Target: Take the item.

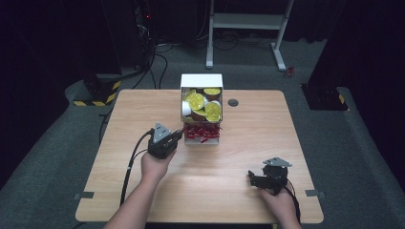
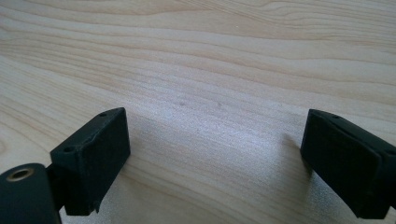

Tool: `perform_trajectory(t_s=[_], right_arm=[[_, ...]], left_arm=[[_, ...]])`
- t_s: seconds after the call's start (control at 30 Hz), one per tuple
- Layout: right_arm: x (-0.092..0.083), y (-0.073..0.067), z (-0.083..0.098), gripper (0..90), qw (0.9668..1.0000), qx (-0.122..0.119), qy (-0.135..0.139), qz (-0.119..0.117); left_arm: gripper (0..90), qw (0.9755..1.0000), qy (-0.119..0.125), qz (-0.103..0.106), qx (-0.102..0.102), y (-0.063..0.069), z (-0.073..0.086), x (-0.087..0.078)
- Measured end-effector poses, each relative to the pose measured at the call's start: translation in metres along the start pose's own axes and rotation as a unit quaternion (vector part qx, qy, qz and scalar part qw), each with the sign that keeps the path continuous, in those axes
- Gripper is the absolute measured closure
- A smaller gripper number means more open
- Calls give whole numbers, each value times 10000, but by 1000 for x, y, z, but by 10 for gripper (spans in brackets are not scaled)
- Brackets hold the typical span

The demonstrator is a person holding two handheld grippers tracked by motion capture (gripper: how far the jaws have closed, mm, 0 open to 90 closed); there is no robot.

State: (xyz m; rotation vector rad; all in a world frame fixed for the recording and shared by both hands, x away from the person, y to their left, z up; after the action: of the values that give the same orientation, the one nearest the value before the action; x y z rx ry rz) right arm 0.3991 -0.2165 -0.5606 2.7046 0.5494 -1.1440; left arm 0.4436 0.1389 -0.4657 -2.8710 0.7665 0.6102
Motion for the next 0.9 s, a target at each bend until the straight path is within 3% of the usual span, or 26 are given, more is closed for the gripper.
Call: perform_trajectory(t_s=[0.9], right_arm=[[0, 0, 0, 82, 10000, 0, -1, -2]], left_arm=[[850, 9995, 229, -7, -198, -5, 4, -32]])
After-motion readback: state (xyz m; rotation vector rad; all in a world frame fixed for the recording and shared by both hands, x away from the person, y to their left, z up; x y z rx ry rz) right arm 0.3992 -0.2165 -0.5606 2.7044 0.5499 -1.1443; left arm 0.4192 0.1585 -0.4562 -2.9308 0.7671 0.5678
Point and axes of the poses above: each handheld gripper's, and its own axes: x roughly forward along the jaws, z roughly out of its underside, y roughly to its right, the point moved 5 cm from there along x, roughly forward along the jaws, and after that the axes turned 1 degree about -z, right-handed, at the moved point
